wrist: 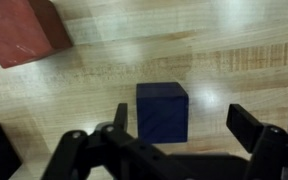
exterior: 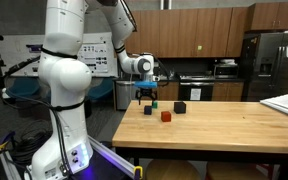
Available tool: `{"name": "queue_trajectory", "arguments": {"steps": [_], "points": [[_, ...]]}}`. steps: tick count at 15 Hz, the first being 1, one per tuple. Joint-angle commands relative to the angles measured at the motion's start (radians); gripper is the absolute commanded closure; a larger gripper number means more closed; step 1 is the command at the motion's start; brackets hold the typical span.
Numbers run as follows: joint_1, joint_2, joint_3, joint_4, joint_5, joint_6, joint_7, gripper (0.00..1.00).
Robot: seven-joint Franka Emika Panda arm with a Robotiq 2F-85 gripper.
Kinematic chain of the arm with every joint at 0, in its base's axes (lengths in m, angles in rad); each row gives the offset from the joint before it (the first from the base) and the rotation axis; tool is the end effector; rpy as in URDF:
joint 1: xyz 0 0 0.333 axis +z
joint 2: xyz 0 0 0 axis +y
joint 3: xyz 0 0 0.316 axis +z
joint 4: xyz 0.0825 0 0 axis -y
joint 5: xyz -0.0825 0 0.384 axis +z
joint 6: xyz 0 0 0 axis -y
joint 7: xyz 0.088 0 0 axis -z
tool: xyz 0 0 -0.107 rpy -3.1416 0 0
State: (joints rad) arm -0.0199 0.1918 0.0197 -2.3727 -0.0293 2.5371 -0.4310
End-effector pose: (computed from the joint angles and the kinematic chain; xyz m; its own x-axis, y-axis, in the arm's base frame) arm 0.5049 0.0004 0.2413 0.8979 0.4391 -0.0301 0.4393 -0.8983 -0.0004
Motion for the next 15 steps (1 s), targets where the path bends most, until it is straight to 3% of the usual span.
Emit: {"name": "queue_trajectory", "arguments": {"steps": [1, 9, 10, 12, 15], "points": [[-0.015, 0.017, 0.016, 0.021, 0.001, -0.018, -0.039, 0.0], [-0.016, 0.081, 0.016, 0.075, -0.016, -0.054, -0.041, 0.01], [-0.015, 0.088, 0.014, 0.082, -0.021, -0.056, -0.033, 0.25], [-0.015, 0.094, 0.013, 0.092, -0.027, -0.062, -0.028, 0.28], [-0.014, 0.087, 0.006, 0.093, -0.034, -0.064, 0.001, 0.49]]}}
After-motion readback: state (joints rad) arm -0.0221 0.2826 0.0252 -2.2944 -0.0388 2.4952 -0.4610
